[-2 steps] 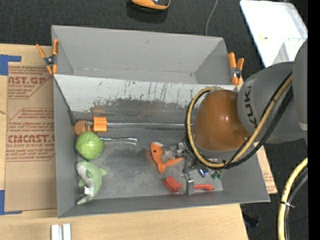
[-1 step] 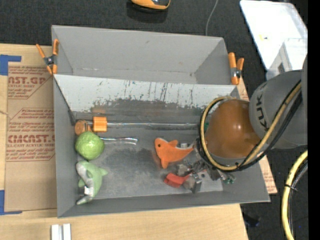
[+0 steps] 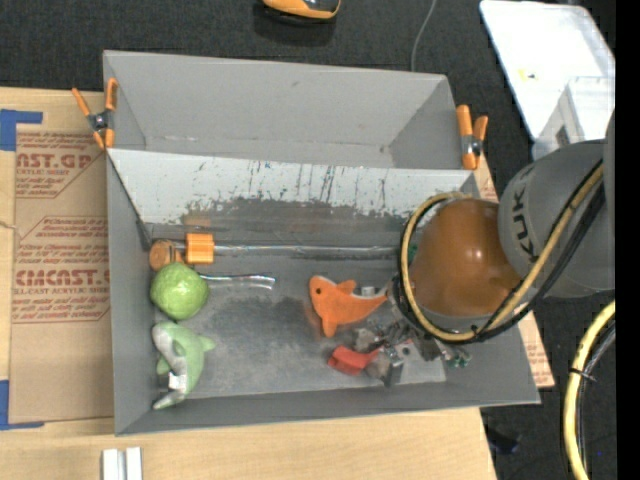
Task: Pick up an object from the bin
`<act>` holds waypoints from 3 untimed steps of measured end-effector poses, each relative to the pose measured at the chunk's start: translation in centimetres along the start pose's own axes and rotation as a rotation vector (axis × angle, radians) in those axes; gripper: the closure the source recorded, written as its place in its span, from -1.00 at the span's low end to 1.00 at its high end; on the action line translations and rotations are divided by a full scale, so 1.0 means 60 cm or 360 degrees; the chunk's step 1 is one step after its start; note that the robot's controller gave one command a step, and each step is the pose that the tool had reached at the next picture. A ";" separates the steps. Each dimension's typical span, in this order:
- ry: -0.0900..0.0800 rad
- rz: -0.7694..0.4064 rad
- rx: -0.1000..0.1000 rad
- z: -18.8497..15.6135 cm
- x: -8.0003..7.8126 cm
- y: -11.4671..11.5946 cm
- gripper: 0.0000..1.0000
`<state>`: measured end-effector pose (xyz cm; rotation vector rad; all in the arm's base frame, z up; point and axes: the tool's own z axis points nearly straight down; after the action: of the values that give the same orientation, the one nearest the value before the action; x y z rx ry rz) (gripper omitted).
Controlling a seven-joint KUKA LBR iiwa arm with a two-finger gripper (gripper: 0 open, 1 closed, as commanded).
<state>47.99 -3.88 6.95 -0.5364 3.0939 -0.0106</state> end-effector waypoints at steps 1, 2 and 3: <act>0.0000 0.0000 0.0000 0.000 0.000 0.000 1.00; 0.0000 -0.0001 0.0000 0.000 0.000 0.000 1.00; 0.0000 -0.0002 0.0000 0.000 0.000 0.001 1.00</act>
Offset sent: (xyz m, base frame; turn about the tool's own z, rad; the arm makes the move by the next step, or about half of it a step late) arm 0.0000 0.0000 0.0000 0.0000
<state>48.00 -3.84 6.95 -0.5379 3.0933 -0.0109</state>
